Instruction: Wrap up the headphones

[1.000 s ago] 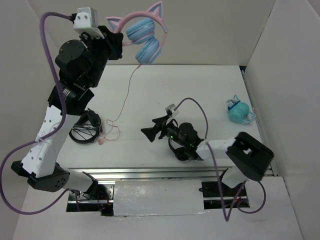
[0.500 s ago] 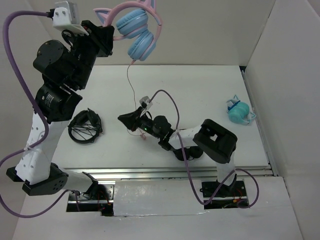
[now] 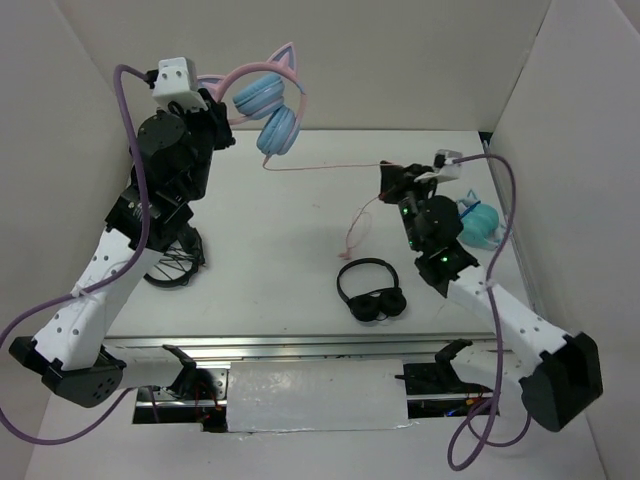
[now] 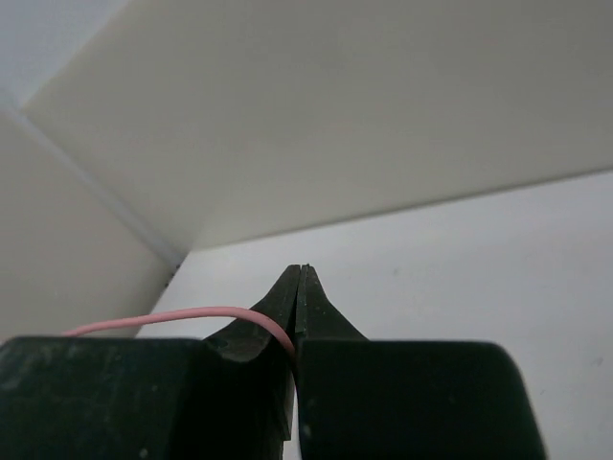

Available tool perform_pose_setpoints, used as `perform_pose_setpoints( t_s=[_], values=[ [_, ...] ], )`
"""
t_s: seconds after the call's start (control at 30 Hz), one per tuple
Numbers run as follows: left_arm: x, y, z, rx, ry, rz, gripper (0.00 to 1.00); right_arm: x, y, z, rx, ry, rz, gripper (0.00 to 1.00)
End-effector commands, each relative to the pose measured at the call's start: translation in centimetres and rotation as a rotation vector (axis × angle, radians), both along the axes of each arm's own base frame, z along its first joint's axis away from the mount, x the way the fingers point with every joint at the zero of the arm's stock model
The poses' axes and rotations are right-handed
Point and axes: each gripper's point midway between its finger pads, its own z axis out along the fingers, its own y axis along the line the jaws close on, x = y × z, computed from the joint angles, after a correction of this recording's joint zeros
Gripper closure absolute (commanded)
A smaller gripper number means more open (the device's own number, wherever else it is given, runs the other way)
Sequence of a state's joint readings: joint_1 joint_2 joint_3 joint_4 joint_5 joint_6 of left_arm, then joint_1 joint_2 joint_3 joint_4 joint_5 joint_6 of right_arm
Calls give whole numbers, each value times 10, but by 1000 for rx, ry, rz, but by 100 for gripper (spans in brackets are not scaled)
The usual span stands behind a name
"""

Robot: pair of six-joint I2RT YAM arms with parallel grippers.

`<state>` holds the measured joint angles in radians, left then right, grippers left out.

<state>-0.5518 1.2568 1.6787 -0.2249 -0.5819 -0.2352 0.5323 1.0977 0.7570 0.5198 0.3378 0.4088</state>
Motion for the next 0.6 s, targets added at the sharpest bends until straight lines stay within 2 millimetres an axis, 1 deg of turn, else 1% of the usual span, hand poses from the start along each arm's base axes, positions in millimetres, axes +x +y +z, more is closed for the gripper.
perform_pose_setpoints(
  t_s=[0.0, 0.03, 0.1, 0.13, 0.17, 0.2, 0.23, 0.27, 0.3, 0.33, 0.37, 0.4, 0.43, 0.47, 0.5, 0.53, 0.57],
  values=[
    [-25, 33, 68, -174, -228, 77, 100, -11, -37, 16, -126, 36, -92, 100],
    [-22, 35, 64, -174, -224, 84, 100, -12, -37, 19, -139, 17, -78, 100],
    [-18, 36, 60, -169, -214, 86, 100, -13, -39, 11, -165, 32, -63, 100],
    [-16, 39, 57, -171, -207, 95, 100, -12, -39, 1, -183, 51, -58, 100],
    [-15, 39, 57, -170, -206, 90, 100, -9, -45, -3, -194, 64, -68, 100],
    [-13, 39, 55, -170, -202, 84, 100, -6, -47, -9, -198, 86, -62, 100],
    [-10, 42, 52, -175, -199, 85, 100, -4, -42, -20, -217, 134, -17, 100],
    [-8, 42, 50, -174, -194, 82, 100, -3, -42, -25, -227, 157, 5, 100],
    [-8, 42, 47, -165, -194, 58, 100, 2, -46, -40, -247, 210, 19, 100],
    [-8, 40, 45, -154, -197, 36, 100, 3, -44, -42, -254, 223, 45, 100],
    [-9, 38, 49, -155, -225, 11, 100, 4, -41, -46, -252, 238, 73, 100],
    [-15, 30, 53, -135, -244, -53, 100, 7, -47, -50, -256, 252, 67, 100],
    [-12, 29, 45, -124, -238, -66, 100, 11, -48, -57, -265, 270, 73, 100],
    [-18, 28, 45, -115, -250, -88, 100, 13, -48, -61, -270, 281, 79, 100],
    [-16, 14, 32, -50, -241, -168, 100, 17, -54, -68, -278, 299, 85, 100],
    [-18, 11, 31, -24, -256, -199, 100, 18, -54, -67, -283, 302, 93, 100],
    [-24, 4, 30, 14, -274, -251, 100, 18, -51, -68, -293, 300, 126, 100]
  ],
)
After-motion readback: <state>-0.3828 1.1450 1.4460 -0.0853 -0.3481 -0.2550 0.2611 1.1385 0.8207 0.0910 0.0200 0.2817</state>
